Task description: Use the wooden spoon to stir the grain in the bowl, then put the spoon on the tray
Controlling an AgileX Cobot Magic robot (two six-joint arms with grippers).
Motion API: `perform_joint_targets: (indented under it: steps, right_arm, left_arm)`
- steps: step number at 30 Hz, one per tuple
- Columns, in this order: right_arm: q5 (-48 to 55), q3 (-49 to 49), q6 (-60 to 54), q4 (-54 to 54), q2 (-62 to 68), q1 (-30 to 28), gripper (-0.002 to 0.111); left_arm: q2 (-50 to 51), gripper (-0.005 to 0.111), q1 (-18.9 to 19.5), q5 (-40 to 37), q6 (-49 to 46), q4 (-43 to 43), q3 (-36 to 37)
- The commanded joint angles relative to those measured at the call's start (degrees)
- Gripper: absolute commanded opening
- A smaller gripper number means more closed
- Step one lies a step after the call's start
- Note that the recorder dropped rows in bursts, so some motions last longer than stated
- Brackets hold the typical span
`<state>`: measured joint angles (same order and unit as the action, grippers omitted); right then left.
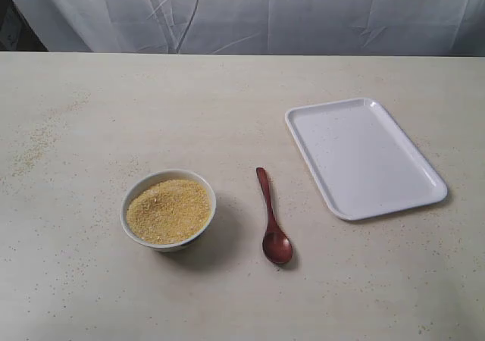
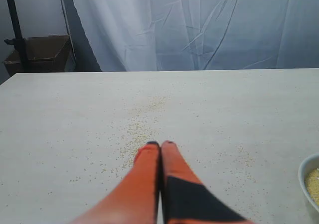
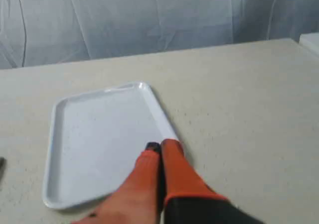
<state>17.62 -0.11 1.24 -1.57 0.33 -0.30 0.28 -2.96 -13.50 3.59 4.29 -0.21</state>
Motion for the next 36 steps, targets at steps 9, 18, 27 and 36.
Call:
perform_joint_targets:
  steps: [9,18,27,36]
  right_arm:
    - [-31.79,0.11,0.08,-0.04,-0.33,-0.21,-0.001]
    - [-32.05,0.11,-0.71,0.06,-0.33,-0.21,-0.001]
    - [18.74,-24.79,-0.71,0.86,19.27,-0.21,-0.001]
    - [14.01,-28.29,-2.62,-17.01,41.51,-0.21,-0.001]
  left_arm:
    - [-0.28,0.000,0.04,0.27,0.19,-0.16,0.21]
    - [-0.28,0.000,0.04,0.27,0.19,-0.16,0.21]
    - [-0.28,0.000,0.04,0.27,0.19,-0.16,0.21]
    - [-0.28,0.000,0.04,0.27,0.19,-0.16,0.21]
